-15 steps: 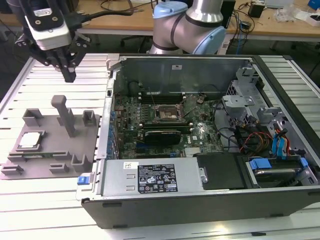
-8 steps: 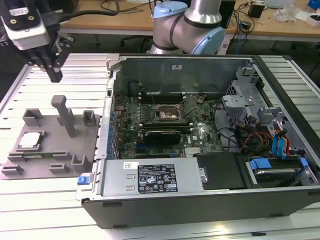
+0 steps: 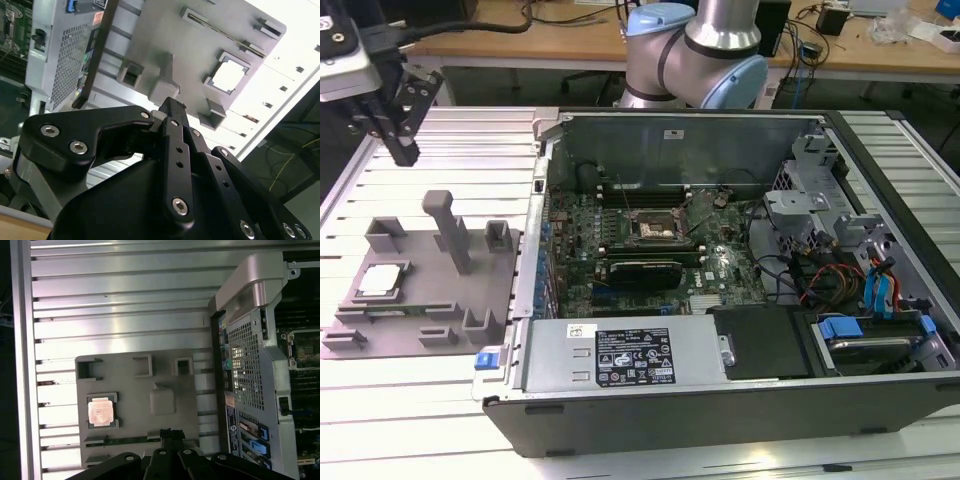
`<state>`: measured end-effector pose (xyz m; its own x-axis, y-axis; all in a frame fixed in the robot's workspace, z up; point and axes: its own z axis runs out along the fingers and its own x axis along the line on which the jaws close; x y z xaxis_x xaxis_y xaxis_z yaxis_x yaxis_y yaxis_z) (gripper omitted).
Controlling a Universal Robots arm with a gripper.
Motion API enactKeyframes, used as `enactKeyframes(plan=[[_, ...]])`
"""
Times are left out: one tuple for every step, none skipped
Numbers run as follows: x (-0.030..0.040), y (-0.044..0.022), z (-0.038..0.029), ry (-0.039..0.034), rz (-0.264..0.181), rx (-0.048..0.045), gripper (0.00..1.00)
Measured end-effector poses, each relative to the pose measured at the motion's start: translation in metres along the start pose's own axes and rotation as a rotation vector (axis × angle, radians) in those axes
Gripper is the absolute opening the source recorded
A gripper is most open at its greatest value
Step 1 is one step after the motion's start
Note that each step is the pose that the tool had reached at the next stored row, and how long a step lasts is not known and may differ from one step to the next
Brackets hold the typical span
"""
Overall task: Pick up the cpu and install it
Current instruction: 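Reach for the cpu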
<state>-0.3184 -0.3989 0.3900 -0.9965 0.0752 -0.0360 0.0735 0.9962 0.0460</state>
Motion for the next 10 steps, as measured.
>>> enactKeyframes(plan=[[0.0029, -0.0002, 0.0011, 0.0000, 0.000, -0.0001, 0.11], [0.0055, -0.0005, 0.0024, -0.0001, 0.000, 0.0000, 0.11], [0.0079, -0.0007, 0.0038, -0.0001, 0.000, -0.0001, 0.11], [0.0106, -0.0010, 0.0056, -0.0002, 0.000, -0.0002, 0.11], [0.0125, -0.0012, 0.0067, -0.0001, 0.000, -0.0001, 0.11], [0.0166, -0.0016, 0.0087, 0.0000, 0.000, 0.0000, 0.11], [0.0220, -0.0021, 0.0103, 0.0000, 0.000, 0.0000, 0.11], [0.0259, -0.0024, 0.0115, -0.0001, 0.000, -0.0001, 0.11], [0.0298, -0.0028, 0.0132, 0.0000, 0.000, 0.0000, 0.11], [0.0312, -0.0029, 0.0145, -0.0002, 0.000, -0.0001, 0.11]])
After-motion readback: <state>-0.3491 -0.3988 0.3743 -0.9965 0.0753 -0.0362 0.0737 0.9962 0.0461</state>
